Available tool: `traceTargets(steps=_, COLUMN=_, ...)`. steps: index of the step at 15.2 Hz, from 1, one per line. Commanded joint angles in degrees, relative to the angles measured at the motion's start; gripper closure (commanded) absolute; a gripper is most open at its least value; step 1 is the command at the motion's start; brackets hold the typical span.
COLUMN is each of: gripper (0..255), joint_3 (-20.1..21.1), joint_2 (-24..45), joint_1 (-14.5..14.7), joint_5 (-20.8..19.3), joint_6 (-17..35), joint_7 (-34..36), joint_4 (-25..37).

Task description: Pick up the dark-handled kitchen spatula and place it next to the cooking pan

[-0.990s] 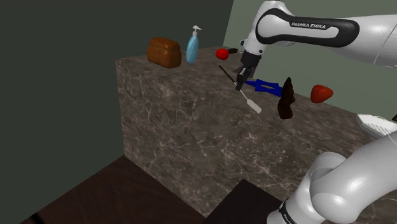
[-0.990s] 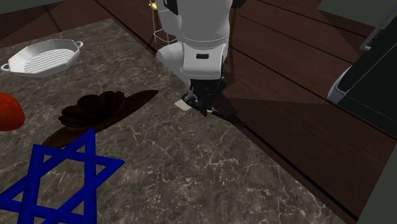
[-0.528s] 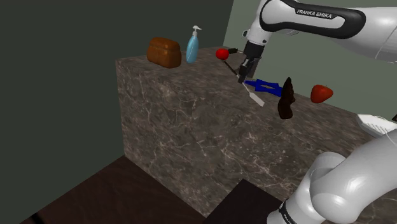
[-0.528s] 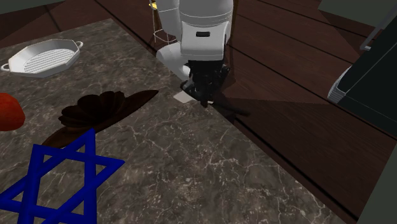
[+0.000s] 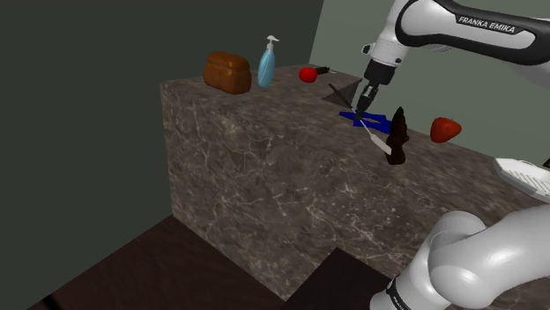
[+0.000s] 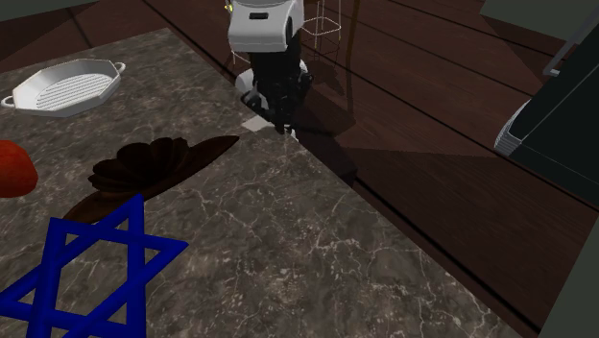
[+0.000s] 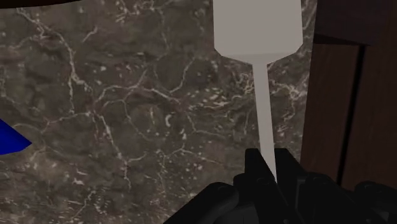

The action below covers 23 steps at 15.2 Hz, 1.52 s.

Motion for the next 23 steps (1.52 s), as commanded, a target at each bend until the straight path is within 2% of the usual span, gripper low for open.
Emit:
traceTargets(steps=1, gripper=255, joint_3=-0.05, joint_2=-4.05, joint_1=-0.87, joint_5=-1.03, joint_6=-1.03, joint_7=-0.53, joint_4=-2.94)
traceTargets(steps=12, gripper=255, joint_3=-1.74, joint_2=-24.61, joint_1=-6.68, joint_5=-6.78, joint_6=-11.07, joint_7=-6.08, joint_4=-12.89)
traceTargets(steps=23, gripper=255, joint_3=-5.6, joint_2=-40.84, joint_1=-12.56, joint_5=-14.47, joint_6=-24.73, joint_7=-15.61, joint_4=-14.2)
